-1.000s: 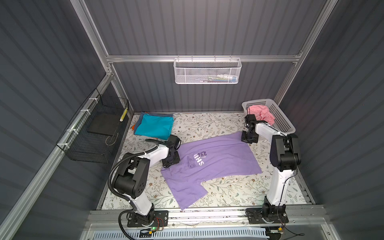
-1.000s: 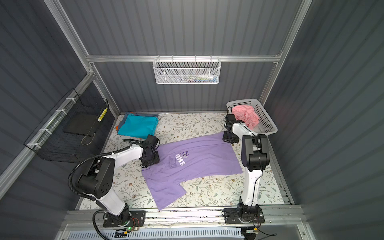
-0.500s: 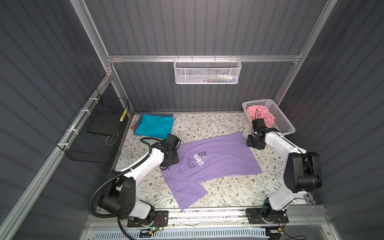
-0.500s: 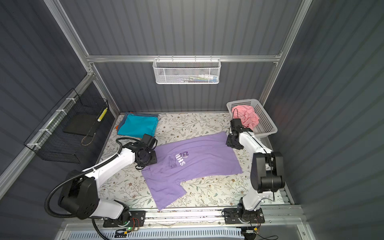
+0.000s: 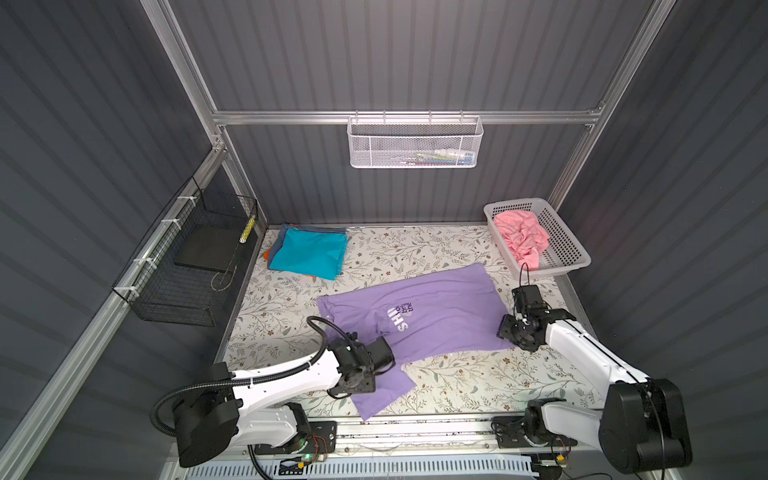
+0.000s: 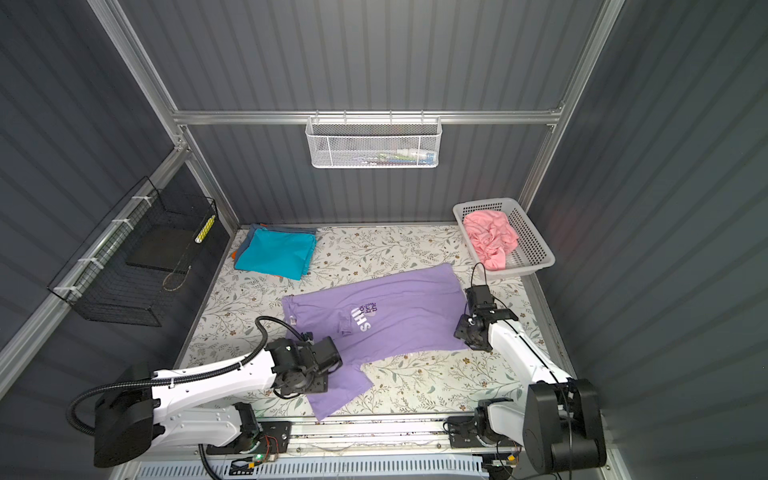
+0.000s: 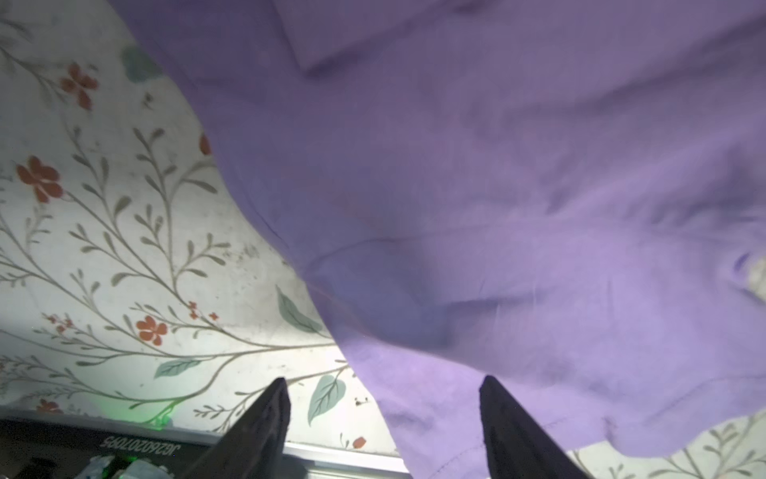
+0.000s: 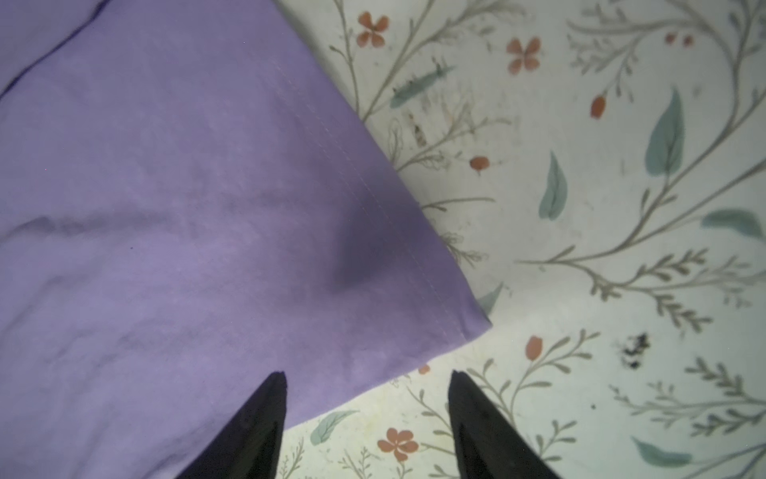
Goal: Fold and stack the t-shirts
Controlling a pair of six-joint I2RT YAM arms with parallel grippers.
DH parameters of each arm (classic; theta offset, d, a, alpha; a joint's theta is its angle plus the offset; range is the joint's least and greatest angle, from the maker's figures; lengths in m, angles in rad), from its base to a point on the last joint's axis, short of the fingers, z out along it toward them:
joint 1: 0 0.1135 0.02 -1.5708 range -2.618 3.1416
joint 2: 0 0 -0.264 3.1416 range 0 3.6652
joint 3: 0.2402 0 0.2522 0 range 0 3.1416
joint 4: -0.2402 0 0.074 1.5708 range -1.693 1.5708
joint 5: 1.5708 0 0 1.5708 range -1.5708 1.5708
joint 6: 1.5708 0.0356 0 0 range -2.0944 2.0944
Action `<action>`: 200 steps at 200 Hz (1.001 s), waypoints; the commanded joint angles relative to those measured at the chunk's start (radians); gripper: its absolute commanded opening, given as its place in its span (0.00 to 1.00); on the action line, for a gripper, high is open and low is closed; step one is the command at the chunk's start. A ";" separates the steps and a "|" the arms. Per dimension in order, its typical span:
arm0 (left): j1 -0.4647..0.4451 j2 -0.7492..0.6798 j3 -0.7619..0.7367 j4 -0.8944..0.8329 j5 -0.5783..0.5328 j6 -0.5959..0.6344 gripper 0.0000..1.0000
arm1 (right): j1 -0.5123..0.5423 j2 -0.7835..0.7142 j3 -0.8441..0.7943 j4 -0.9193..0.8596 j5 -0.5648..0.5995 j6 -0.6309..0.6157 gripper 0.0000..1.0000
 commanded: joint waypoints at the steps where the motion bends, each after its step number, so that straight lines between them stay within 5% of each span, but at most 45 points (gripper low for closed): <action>1: -0.074 0.075 -0.003 0.070 -0.005 -0.114 0.76 | 0.002 -0.005 -0.028 -0.004 -0.016 0.055 0.76; 49: -0.145 0.172 -0.061 0.211 0.046 -0.169 0.77 | -0.036 0.005 -0.053 0.021 -0.038 0.074 0.89; 80: -0.150 0.175 -0.115 0.279 0.067 -0.196 0.55 | -0.084 0.021 -0.076 0.059 -0.075 0.070 0.86; 111: -0.148 0.155 -0.084 0.240 0.048 -0.188 0.18 | -0.096 0.053 -0.078 0.089 -0.085 0.063 0.56; 158: -0.126 0.074 0.020 0.068 0.021 -0.153 0.03 | -0.104 0.094 0.002 0.074 -0.079 0.030 0.02; 200: 0.030 -0.047 0.101 -0.042 0.038 -0.046 0.03 | -0.106 0.113 0.103 0.034 -0.086 0.005 0.00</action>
